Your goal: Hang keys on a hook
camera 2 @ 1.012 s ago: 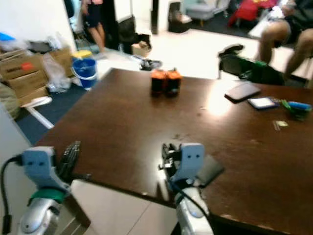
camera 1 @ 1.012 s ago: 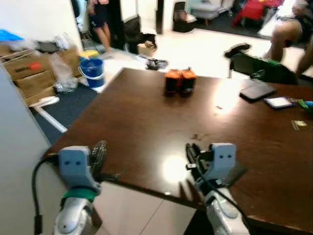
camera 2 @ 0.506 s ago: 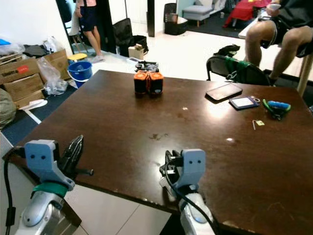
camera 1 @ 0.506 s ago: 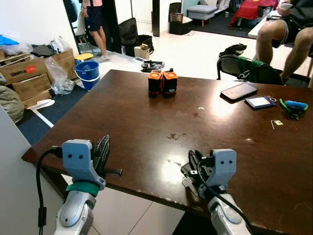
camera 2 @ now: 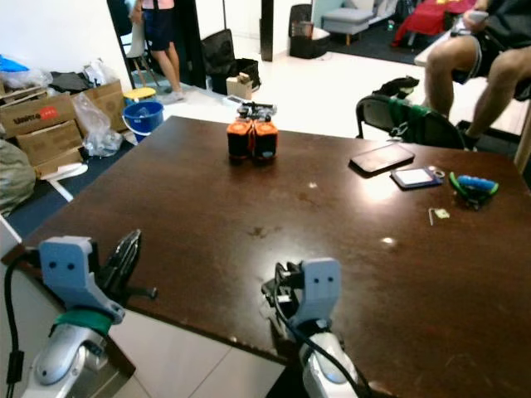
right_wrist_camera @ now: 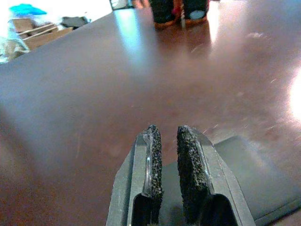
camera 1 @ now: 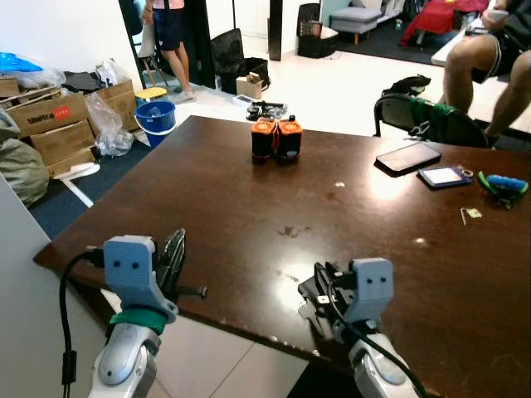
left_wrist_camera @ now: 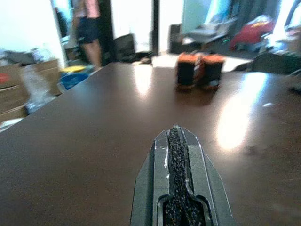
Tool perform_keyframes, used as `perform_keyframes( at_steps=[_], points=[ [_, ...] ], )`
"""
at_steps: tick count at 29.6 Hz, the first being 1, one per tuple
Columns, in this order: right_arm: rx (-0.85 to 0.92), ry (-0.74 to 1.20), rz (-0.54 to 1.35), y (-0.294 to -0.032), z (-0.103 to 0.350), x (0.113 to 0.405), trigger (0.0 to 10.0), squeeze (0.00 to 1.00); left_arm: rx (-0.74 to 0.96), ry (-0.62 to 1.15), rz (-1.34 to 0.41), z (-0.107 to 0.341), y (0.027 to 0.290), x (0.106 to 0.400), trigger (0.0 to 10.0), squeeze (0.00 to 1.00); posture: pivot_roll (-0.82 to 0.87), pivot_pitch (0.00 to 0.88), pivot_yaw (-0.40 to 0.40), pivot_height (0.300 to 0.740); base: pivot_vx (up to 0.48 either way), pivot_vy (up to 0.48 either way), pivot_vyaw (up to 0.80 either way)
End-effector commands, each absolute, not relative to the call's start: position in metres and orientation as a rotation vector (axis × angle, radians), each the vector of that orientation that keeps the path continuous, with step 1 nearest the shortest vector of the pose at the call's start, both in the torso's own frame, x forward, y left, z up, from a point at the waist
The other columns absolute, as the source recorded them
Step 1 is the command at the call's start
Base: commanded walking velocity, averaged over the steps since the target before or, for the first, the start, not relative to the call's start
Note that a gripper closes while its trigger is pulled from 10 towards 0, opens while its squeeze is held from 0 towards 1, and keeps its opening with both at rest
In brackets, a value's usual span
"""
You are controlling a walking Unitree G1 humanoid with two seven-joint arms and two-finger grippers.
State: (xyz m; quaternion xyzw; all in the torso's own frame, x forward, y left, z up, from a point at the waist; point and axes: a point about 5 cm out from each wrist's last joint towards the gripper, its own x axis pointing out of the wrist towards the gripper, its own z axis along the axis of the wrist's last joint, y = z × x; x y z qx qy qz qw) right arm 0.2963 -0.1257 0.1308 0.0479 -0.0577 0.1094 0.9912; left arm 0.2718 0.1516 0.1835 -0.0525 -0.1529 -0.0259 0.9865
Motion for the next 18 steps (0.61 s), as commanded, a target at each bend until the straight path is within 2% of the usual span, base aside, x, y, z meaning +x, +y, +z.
perform_keyframes(
  at_steps=[1,4,6,15,18],
  points=[
    [0.083,-0.07,0.209,-0.128,0.121,0.294,10.0,0.0,-0.107,-0.252,-0.044,0.177,0.152,0.271,10.0,0.0,-0.07,0.078,0.155,0.74,0.0,0.0,0.0],
    [0.09,-0.064,0.193,-0.13,0.12,0.295,10.0,0.0,-0.125,-0.194,-0.045,0.171,0.151,0.272,10.0,0.0,-0.07,0.078,0.155,0.74,0.0,0.0,0.0],
    [0.093,-0.062,0.191,-0.13,0.121,0.295,10.0,0.0,-0.134,-0.185,-0.052,0.171,0.15,0.272,10.0,0.0,-0.07,0.082,0.157,0.74,0.0,0.304,0.0],
    [0.097,-0.059,0.185,-0.129,0.12,0.295,10.0,0.0,-0.102,-0.151,-0.074,0.168,0.146,0.272,10.0,0.0,-0.07,0.085,0.164,0.74,0.0,0.48,0.0],
    [0.097,-0.057,0.182,-0.13,0.12,0.295,10.0,0.0,-0.077,-0.144,-0.07,0.166,0.147,0.272,10.0,0.0,-0.07,0.085,0.164,0.74,0.0,0.0,0.0]
  ],
)
